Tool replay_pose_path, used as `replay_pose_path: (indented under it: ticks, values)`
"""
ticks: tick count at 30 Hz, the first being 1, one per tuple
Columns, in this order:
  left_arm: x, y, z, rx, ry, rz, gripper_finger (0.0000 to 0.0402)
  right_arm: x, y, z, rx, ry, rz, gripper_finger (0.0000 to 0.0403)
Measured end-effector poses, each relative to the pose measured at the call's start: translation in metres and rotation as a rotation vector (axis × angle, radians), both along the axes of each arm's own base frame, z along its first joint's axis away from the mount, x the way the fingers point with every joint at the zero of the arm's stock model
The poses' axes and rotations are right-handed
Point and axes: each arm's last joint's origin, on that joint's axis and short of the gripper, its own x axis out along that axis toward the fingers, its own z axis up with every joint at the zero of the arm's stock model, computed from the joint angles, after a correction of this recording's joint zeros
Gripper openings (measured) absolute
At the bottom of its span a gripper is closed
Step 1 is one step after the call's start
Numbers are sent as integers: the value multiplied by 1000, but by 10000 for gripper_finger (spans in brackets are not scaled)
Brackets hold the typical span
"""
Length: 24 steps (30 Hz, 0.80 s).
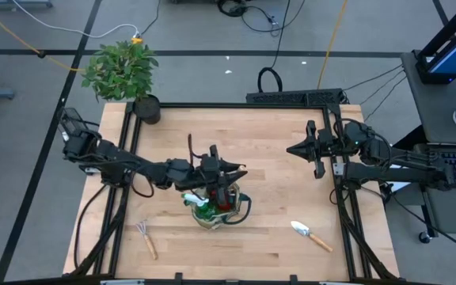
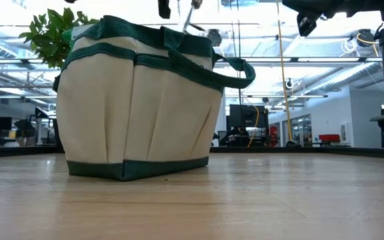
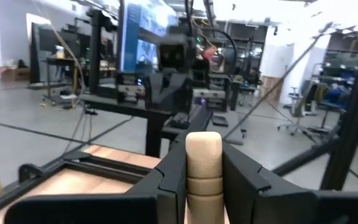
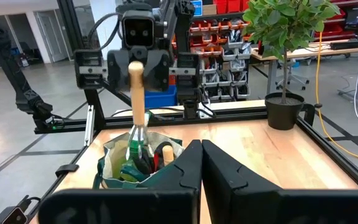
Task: Pick & Place Garden tools in Gardening bag
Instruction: Put the top hand rake into the gardening bag
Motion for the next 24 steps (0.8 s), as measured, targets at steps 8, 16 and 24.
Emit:
replay_pose_path:
  ticks: [8,16,24]
  values:
    - [4,3,-4,-6,0,-16,71,0,0,0,0,0,-2,0]
    - [9,5,-14,4,35,-26,71,0,0,0,0,0,-2,0]
    - [11,9,-24,-5,77,-15,71,0,0,0,0,0,-3,0]
